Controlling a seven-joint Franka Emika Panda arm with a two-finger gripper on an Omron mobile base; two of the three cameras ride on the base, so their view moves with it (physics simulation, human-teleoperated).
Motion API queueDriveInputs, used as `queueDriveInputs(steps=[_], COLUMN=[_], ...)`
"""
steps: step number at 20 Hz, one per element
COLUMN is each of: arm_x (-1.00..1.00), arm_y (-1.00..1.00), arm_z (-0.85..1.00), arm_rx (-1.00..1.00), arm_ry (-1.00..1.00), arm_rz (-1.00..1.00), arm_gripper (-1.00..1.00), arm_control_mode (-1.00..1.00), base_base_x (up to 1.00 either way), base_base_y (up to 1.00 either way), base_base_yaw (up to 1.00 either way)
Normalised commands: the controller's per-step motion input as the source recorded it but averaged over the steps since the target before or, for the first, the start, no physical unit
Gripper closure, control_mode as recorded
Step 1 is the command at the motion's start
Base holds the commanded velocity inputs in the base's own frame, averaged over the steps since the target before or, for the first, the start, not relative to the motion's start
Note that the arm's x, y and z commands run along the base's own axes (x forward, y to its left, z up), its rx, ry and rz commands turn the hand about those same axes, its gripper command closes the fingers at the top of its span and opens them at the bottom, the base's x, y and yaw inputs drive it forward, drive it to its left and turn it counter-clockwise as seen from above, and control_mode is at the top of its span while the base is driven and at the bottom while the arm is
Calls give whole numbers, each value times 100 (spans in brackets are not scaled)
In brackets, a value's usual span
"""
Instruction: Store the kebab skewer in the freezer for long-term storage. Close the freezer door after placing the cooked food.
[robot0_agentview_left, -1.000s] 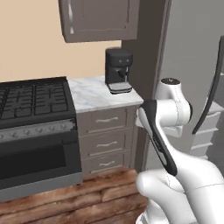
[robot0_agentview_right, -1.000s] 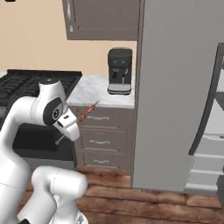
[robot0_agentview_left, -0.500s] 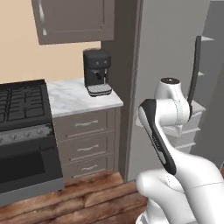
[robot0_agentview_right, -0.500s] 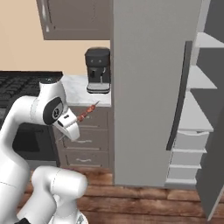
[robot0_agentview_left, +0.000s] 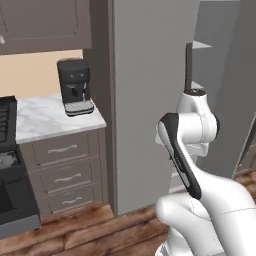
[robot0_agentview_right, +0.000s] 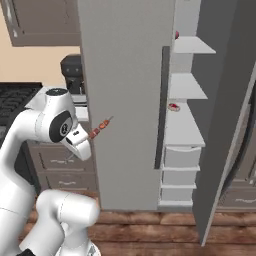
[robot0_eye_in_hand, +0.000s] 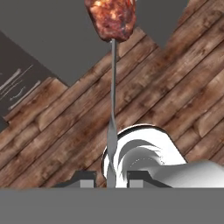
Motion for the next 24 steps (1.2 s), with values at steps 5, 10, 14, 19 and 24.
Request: queueDriveInputs(steps=[5, 10, 14, 19, 24], arm_x=[0, 0, 0, 0, 0], arm_y=[0, 0, 0, 0, 0], arm_z=[0, 0, 0, 0, 0], arm_rx=[0, 0, 0, 0, 0], arm_ry=[0, 0, 0, 0, 0], arm_rz=[0, 0, 0, 0, 0], arm_gripper=[100, 100, 100, 100, 100], arm_control_mode=[100, 100, 100, 100, 100], base_base_x=[16, 12, 18, 32, 46], base_base_y=[-84, -62, -43, -28, -17], base_base_yaw=[-17, -16, -15, -15, -13])
